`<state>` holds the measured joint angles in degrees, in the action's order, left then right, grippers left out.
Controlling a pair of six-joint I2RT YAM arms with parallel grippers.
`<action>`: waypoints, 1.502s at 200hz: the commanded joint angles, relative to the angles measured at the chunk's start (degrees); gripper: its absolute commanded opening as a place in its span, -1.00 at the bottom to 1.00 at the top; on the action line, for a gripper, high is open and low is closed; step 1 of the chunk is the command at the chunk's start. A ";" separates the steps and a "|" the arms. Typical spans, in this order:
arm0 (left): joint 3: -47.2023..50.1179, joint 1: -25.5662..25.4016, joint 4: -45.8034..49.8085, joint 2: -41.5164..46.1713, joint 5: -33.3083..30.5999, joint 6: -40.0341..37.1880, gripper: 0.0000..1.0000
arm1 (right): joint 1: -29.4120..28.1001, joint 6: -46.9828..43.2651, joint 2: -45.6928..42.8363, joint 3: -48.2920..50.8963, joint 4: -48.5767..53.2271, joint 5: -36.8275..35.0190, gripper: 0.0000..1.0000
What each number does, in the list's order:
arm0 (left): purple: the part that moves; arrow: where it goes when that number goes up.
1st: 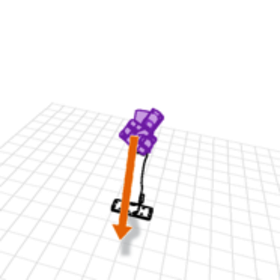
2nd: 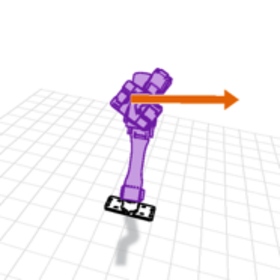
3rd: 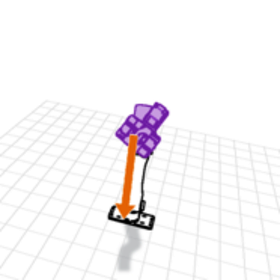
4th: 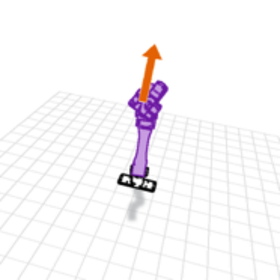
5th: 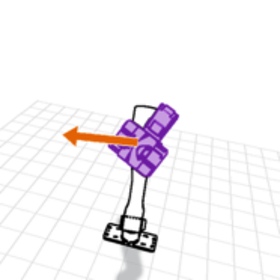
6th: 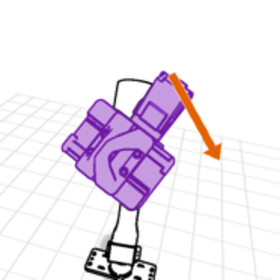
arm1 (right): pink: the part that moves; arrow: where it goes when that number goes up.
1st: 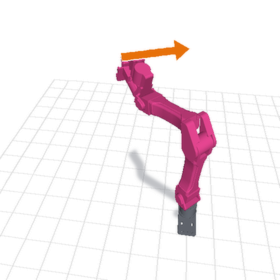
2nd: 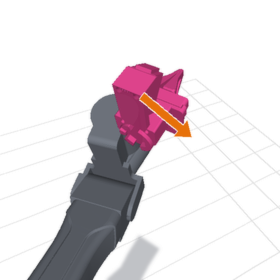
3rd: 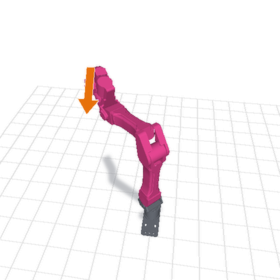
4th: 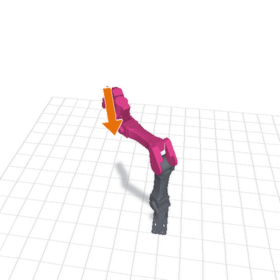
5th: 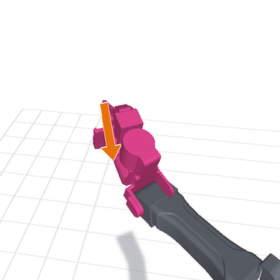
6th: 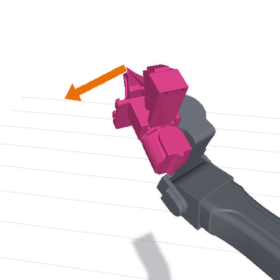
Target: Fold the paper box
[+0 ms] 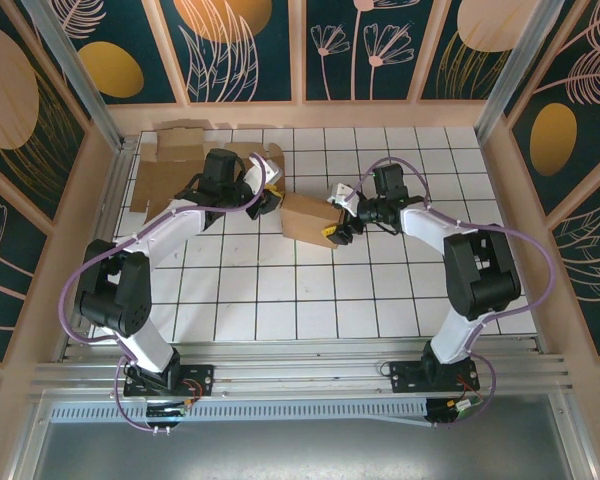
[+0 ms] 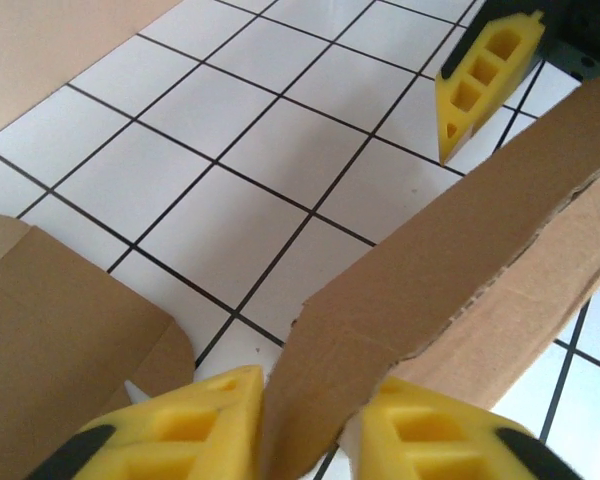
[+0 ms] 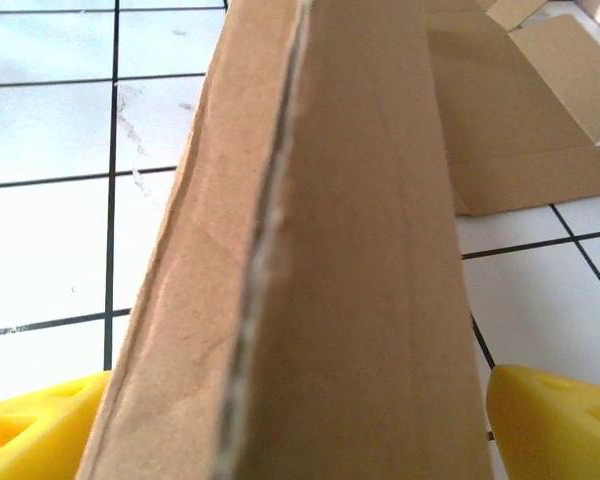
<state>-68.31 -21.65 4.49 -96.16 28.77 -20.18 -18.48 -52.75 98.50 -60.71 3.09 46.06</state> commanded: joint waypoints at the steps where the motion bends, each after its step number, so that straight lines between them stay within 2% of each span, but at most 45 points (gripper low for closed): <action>1: -1.79 0.38 1.29 -0.33 3.07 0.26 -0.60 | -0.16 2.03 -3.44 1.24 -3.84 0.61 0.84; 16: -2.37 0.36 2.17 -0.66 3.88 0.92 -0.70 | -0.19 2.01 -3.57 1.47 -3.94 0.35 0.78; 46: -3.72 0.36 3.46 -1.12 6.27 4.85 -0.74 | -0.37 3.13 -3.01 1.58 -4.19 -1.15 0.33; 66: -4.28 0.29 3.64 -1.50 8.54 8.05 -0.78 | -0.52 3.83 -3.16 2.46 -5.58 -1.32 0.23; 117: -5.69 0.30 3.21 -1.66 10.50 20.71 -0.84 | -1.09 3.53 -2.68 2.66 -6.14 -3.02 0.20; 156: -10.43 0.12 9.68 -5.15 7.81 28.30 -0.86 | -1.38 3.53 -2.17 2.39 -6.41 -3.30 0.18; 180: -12.19 -0.05 11.68 -6.88 10.22 32.13 -0.86 | -1.50 3.53 -1.92 2.28 -6.59 -3.59 0.18; 224: -11.70 -1.02 12.49 -7.73 9.82 33.54 -0.85 | -1.56 3.69 -1.59 2.15 -6.43 -3.77 0.18; 274: -11.58 -1.47 15.39 -9.90 8.15 31.65 -0.85 | -1.55 3.74 -1.64 2.33 -6.42 -4.14 0.19; 300: -10.90 -1.99 16.68 -10.23 4.72 30.18 -0.85 | -1.47 4.87 -2.22 2.56 -7.87 -4.02 0.31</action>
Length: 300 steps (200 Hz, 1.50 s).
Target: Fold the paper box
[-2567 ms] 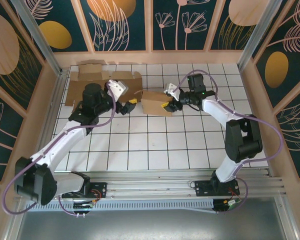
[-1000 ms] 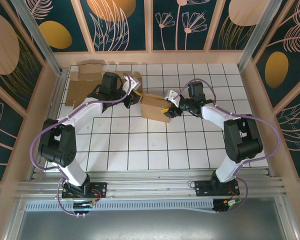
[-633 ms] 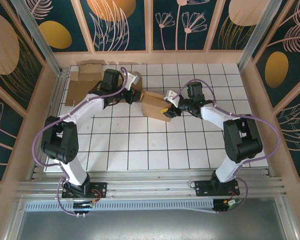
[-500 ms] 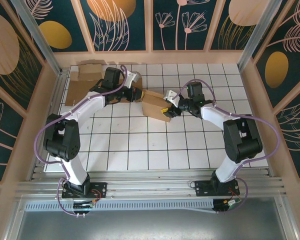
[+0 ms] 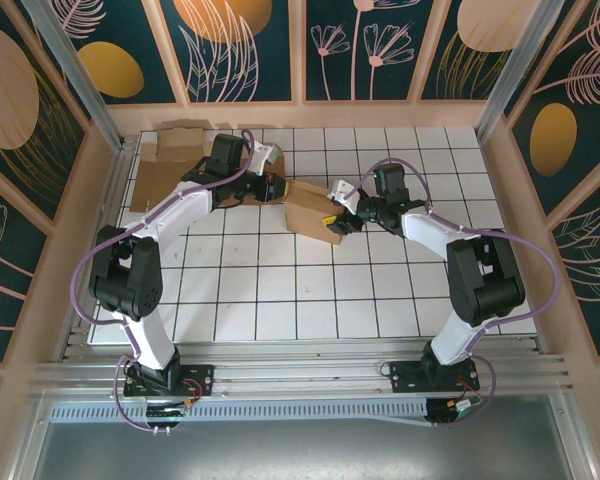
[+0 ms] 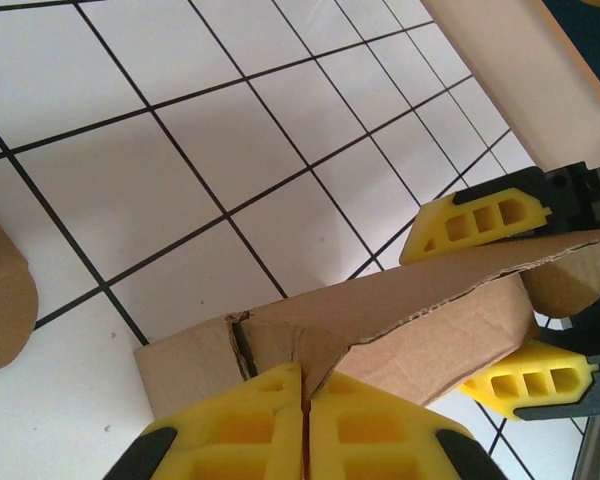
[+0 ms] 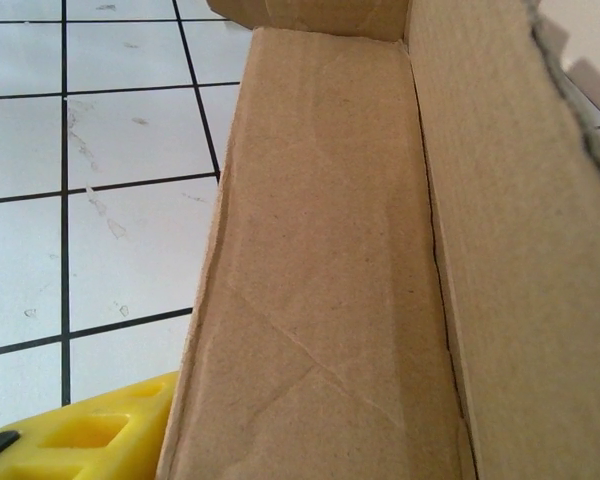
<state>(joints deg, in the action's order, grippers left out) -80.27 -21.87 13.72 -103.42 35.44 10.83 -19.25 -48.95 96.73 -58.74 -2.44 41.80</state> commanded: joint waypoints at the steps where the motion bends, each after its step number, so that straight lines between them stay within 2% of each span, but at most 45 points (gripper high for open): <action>1: 1.11 -1.77 7.46 -3.00 -1.99 -0.82 -0.85 | -0.75 1.19 -0.47 0.58 -2.46 0.23 0.32; 49: 0.41 -2.43 8.16 -1.79 -4.34 -1.16 -0.84 | -0.54 11.95 -5.77 2.45 -9.66 0.23 0.83; 78: -1.40 -2.72 9.20 -1.46 -5.60 -0.29 -0.84 | 0.44 23.38 -11.10 4.94 -15.14 -1.06 0.96; 94: -2.06 -2.90 9.56 -1.62 -5.72 0.15 -0.84 | 0.52 29.92 -14.53 6.54 -17.27 -3.90 0.96; 104: -2.38 -3.09 9.52 -1.62 -5.81 0.16 -0.84 | 0.48 37.08 -16.37 7.56 -18.73 -5.91 0.96; 117: -2.61 -3.26 9.55 -1.62 -6.45 0.33 -0.84 | 0.46 47.50 -19.65 8.36 -18.36 -12.00 0.90; 137: -3.04 -3.53 9.75 -1.68 -7.01 0.58 -0.84 | 0.54 66.28 -24.21 7.87 -10.45 -22.83 0.55; 152: -3.21 -3.58 10.14 -1.55 -7.23 0.68 -0.83 | 0.59 72.52 -25.70 4.86 1.25 -25.89 0.38; 178: -3.75 -3.80 10.51 -1.64 -7.66 0.68 -0.83 | -0.73 72.65 -24.07 -1.80 19.12 -30.53 0.23; 199: -3.84 -3.80 10.53 -1.59 -7.76 0.68 -0.83 | -3.43 69.10 -21.07 -5.36 26.40 -34.35 0.18; 213: -3.67 -3.80 10.45 -1.39 -7.99 0.68 -0.83 | -4.71 68.02 -19.74 -5.61 27.31 -37.35 0.20; 237: -3.84 -3.88 10.68 -1.61 -7.98 0.85 -0.83 | -5.39 68.21 -18.65 -5.01 25.88 -36.40 0.02; 263: -4.02 -3.88 10.63 -1.84 -7.95 0.85 -0.82 | -6.25 67.35 -18.48 -4.74 26.32 -37.53 -0.04; 300: -4.11 -3.97 10.71 -1.86 -8.25 0.77 -0.81 | -6.53 66.80 -18.66 -2.90 24.38 -38.38 -0.24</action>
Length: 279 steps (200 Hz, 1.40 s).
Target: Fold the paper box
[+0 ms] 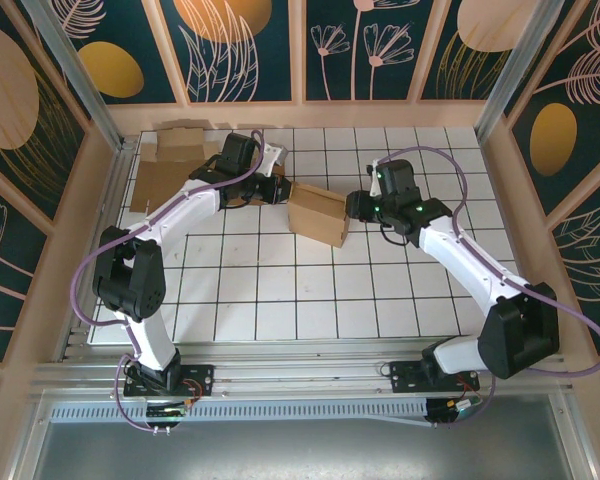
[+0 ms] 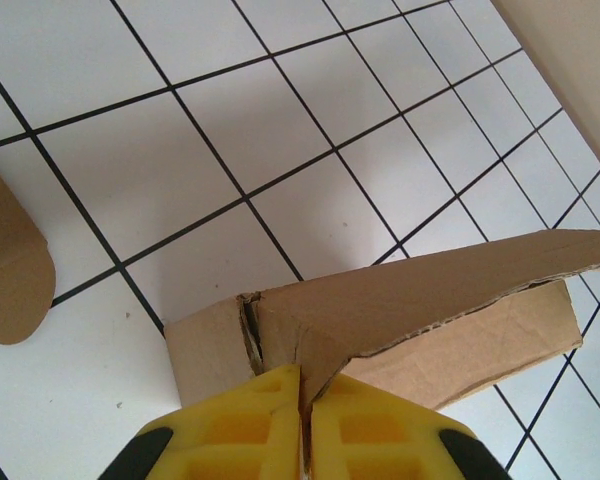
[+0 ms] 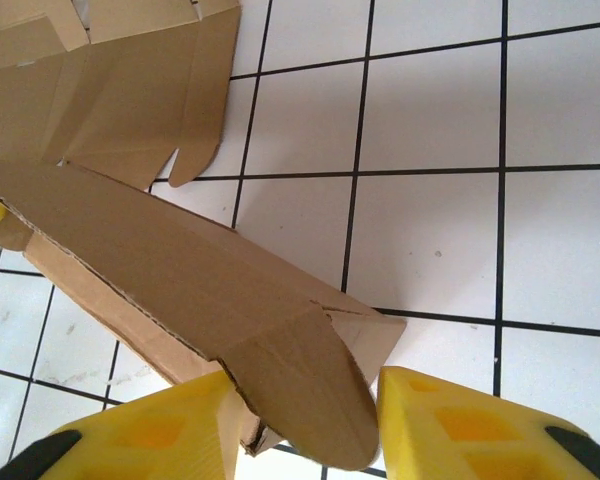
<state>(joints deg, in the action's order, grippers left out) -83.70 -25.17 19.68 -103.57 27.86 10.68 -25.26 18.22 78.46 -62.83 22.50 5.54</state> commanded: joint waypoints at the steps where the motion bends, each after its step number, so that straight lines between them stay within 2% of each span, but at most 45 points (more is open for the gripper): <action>1: -0.67 -0.67 4.75 -1.71 -0.64 0.92 -0.81 | -0.51 -0.33 -0.35 1.12 -0.59 -2.12 -0.24; 64: -0.85 -0.81 4.62 -1.66 -0.37 1.10 -0.81 | -0.84 4.06 0.27 0.97 -2.93 -0.21 -0.59; 146: -0.76 -0.93 4.30 -1.59 0.00 1.54 -0.79 | -1.74 14.29 -1.85 4.55 -8.27 -2.47 -0.85; 237: -0.59 -0.93 4.62 -1.56 -0.47 1.28 -0.78 | -1.48 16.87 -3.13 4.55 -11.25 -0.12 -0.98; 279: -0.58 -1.03 4.83 -1.70 -0.51 1.17 -0.78 | 0.06 21.65 -3.57 6.13 -15.73 4.32 -1.00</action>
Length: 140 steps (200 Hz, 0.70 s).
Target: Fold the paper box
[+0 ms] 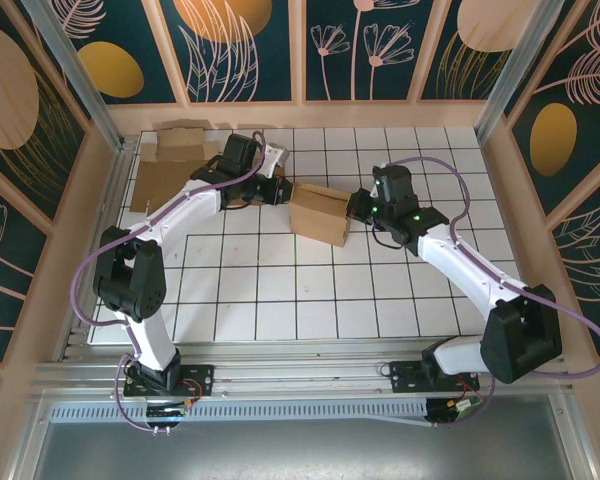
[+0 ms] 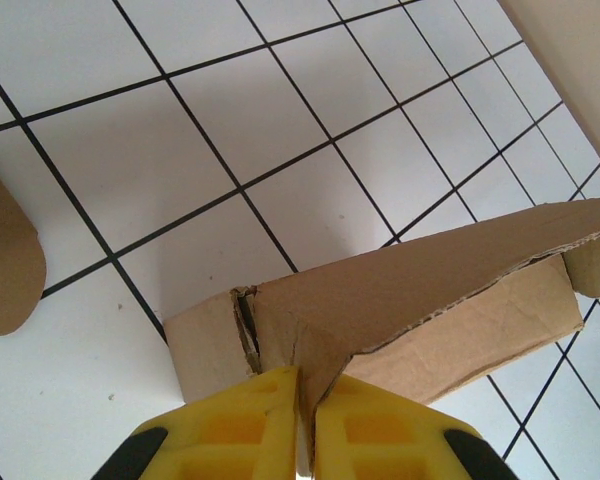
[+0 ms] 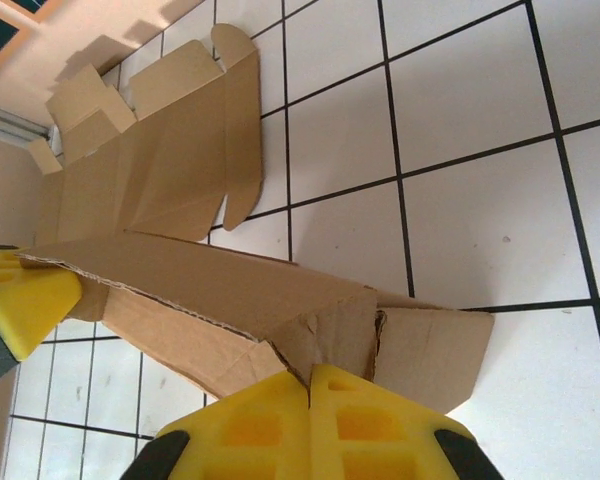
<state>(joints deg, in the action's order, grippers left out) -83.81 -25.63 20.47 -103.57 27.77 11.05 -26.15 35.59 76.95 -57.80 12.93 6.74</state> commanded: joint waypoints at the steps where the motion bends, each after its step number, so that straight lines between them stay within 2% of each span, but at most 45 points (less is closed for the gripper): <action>1: -0.47 -0.57 4.05 -1.71 -0.43 0.81 -0.78 | 0.99 4.38 -2.06 1.11 -6.29 3.11 -1.00; 45: -0.91 -0.65 4.14 -1.63 -0.35 0.73 -0.77 | 1.94 7.75 -2.27 2.76 -8.80 5.50 -1.00; 140: -1.69 -0.65 4.74 -2.06 -0.46 0.82 -0.77 | 1.93 2.15 -5.26 8.14 -0.60 -1.52 -1.00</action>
<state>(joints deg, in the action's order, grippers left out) -84.47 -26.30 21.30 -103.96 28.03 11.03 -24.36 39.68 73.41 -52.25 8.75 8.82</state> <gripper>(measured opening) 0.113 0.054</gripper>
